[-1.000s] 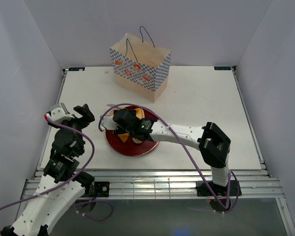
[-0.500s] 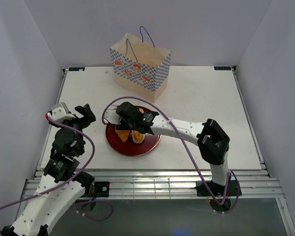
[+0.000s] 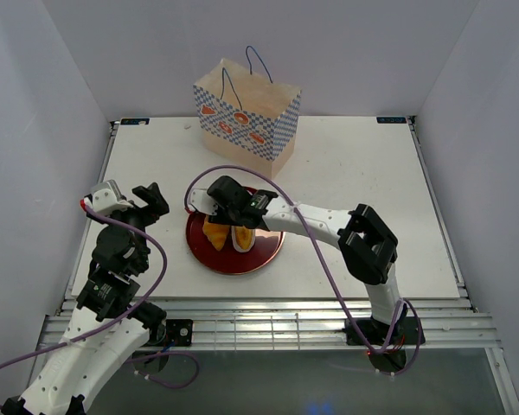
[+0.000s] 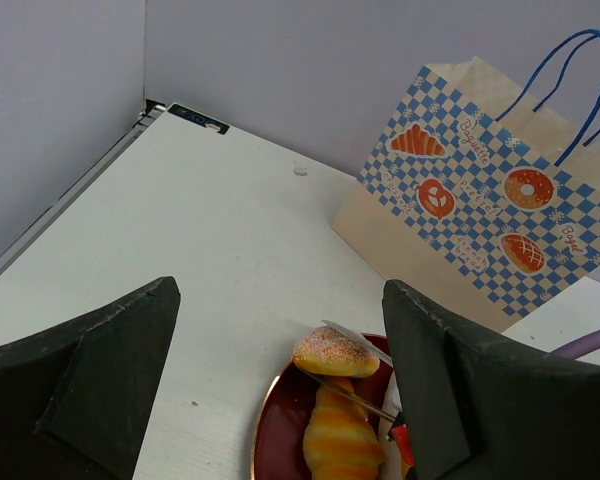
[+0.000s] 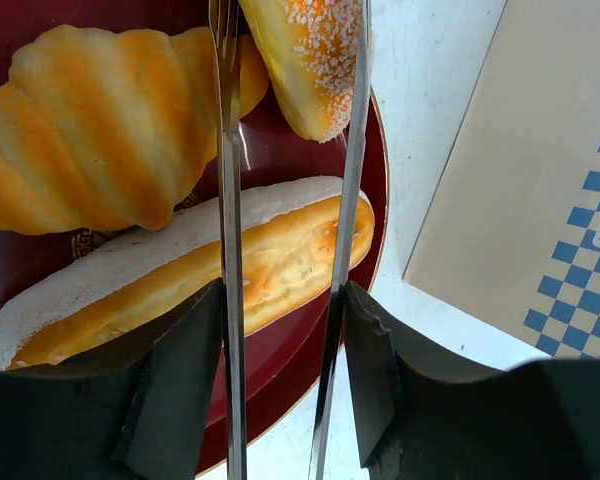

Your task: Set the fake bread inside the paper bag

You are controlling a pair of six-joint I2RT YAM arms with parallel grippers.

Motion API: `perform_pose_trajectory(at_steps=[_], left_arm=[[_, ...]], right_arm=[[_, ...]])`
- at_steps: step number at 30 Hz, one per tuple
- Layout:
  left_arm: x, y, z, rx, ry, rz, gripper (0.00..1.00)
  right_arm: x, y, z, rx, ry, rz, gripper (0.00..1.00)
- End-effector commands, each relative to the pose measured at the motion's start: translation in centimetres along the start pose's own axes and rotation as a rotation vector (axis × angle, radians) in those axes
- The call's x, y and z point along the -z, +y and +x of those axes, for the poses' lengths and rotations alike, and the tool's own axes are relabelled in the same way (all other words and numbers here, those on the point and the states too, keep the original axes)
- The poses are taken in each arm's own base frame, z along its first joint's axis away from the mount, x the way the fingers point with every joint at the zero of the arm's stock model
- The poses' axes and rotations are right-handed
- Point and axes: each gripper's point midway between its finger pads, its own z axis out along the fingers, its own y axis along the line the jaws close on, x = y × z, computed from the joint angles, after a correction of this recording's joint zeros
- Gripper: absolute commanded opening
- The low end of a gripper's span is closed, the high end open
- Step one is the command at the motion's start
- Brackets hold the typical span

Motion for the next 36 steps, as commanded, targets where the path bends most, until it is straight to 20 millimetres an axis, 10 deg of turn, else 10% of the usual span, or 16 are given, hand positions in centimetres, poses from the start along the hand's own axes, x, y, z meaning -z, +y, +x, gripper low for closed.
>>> perform_pose_trajectory(at_steps=[1, 21, 27, 36], left_arm=[[-0.1, -0.4, 0.8, -0.015, 0.018, 0.019, 0.93], [-0.4, -0.1, 1.3, -0.032, 0.03, -0.002, 0.92], [-0.5, -0.2, 1.7, -0.042, 0.042, -0.003, 0.92], [-0.6, -0.3, 1.7, -0.043, 0.044, -0.001, 0.92]], right_arm=[[0.3, -0.4, -1.4, -0.035, -0.04, -0.015, 0.53], [7.9, -4.1, -3.7, -0.302, -0.26, 0.121, 0.27], [12.0, -3.6, -3.3, -0.425, -0.394, 0.109, 0.27], [24.0, -7.3, -1.9, -0.61, -0.674, 0.269, 0.32]])
